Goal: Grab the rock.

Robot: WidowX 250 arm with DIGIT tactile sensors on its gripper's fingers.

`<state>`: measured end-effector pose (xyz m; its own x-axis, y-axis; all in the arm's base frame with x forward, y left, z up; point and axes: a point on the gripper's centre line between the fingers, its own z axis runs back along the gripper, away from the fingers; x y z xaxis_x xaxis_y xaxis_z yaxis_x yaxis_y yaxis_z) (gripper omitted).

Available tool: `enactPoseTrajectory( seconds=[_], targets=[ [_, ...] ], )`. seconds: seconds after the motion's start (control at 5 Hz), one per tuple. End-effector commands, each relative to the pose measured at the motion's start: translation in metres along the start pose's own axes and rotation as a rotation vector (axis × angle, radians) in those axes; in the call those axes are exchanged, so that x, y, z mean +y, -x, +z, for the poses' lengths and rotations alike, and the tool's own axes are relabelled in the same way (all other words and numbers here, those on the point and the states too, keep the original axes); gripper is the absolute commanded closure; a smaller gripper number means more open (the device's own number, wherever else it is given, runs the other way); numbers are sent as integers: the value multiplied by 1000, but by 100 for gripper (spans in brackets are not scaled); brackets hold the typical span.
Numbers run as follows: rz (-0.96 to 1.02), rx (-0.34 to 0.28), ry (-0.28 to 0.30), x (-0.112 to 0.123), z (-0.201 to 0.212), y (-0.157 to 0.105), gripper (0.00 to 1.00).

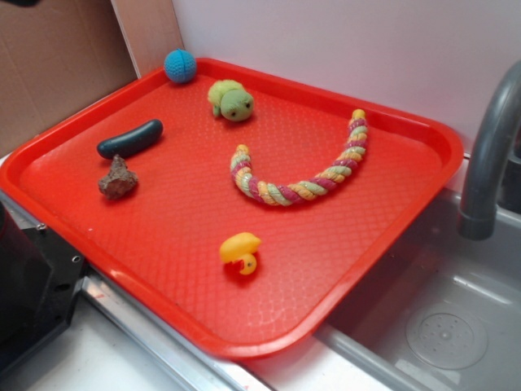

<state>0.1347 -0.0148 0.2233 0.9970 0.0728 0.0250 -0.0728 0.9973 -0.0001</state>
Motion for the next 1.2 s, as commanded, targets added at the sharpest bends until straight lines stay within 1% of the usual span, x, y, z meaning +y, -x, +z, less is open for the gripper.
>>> enactPoseTrajectory(
  seconds=[0.0, 0.2, 0.4, 0.6, 0.8, 1.0],
  targets=[
    [7, -5, -69, 0, -12, -74, 0],
    [43, 83, -138, 32, -65, -97, 0],
    [20, 119, -153, 40, -116, -92, 0],
    [-10, 150, -164, 37, -163, -73, 0],
    [-11, 193, -152, 36, -174, -58, 0],
    [-7, 224, -165, 39, -182, -44, 0]
  ],
)
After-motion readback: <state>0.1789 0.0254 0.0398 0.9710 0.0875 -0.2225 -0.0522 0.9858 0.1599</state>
